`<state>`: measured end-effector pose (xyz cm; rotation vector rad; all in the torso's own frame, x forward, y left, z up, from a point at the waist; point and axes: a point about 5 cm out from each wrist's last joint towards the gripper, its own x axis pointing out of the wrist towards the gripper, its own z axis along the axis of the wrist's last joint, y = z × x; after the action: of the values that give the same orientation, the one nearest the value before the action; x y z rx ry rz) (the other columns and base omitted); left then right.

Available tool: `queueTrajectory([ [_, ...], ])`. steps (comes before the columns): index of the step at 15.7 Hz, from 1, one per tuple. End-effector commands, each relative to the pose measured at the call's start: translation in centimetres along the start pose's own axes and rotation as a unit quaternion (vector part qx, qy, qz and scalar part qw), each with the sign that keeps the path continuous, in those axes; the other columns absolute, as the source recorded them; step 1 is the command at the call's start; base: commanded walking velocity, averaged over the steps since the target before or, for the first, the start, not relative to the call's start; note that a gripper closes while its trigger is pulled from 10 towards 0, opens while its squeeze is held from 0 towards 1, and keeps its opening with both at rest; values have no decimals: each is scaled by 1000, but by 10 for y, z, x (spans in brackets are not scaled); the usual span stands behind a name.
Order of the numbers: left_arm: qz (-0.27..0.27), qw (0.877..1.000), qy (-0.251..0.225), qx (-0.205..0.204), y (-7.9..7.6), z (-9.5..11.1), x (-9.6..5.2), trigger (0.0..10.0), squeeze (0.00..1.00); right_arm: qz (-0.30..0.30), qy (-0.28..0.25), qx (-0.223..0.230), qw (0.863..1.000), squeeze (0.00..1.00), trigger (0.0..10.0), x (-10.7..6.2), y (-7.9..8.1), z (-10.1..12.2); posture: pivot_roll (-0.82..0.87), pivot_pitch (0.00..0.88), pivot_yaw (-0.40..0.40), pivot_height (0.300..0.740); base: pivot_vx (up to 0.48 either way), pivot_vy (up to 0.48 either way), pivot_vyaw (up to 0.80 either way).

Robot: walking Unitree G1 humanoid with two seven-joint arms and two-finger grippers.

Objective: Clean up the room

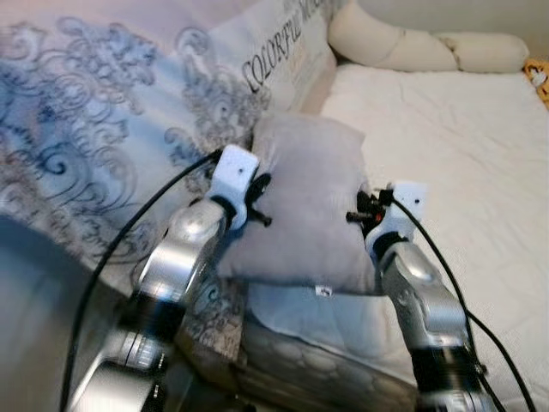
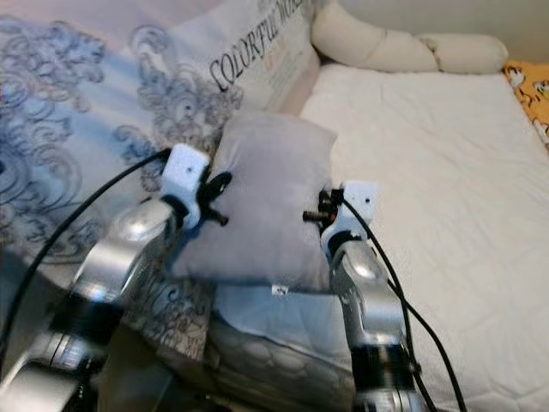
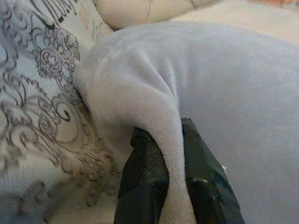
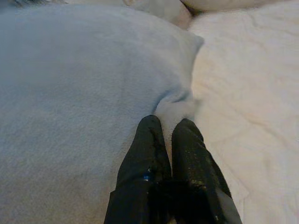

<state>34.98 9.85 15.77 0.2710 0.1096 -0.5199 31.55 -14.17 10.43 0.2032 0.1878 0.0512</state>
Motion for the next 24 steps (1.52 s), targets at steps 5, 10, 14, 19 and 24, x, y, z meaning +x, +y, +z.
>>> queueTrajectory([
  [5, 17, 995, -39, 86, 19, 30, 29, 10000, 0, -33, 37, 19, 999, 0, 10000, 33, 13, -20, 34, 21, 70, 740, 0, 0, 0],
  [10, 11, 987, -70, 145, 11, 44, 39, 10000, 0, -9, 110, 43, 993, 0, 10000, 40, 34, -50, 93, 109, 56, 740, 0, 0, 0],
  [14, 15, 984, -59, 169, 17, 36, 37, 10000, 0, 14, 133, 24, 991, 0, 10000, 41, 49, -57, 123, 126, 48, 740, 0, 0, 0],
  [19, 43, 984, -58, 166, 22, 27, 34, 10000, 0, 6, 119, 76, 990, 1000, 10000, 41, 39, -57, 118, 122, 52, 740, 0, 0, 0],
  [24, 45, 982, -38, 179, 20, 12, 33, 10000, 0, 16, 87, 136, 987, 1000, 10000, 23, 14, -78, 106, 116, 58, 740, 0, 0, 0],
])
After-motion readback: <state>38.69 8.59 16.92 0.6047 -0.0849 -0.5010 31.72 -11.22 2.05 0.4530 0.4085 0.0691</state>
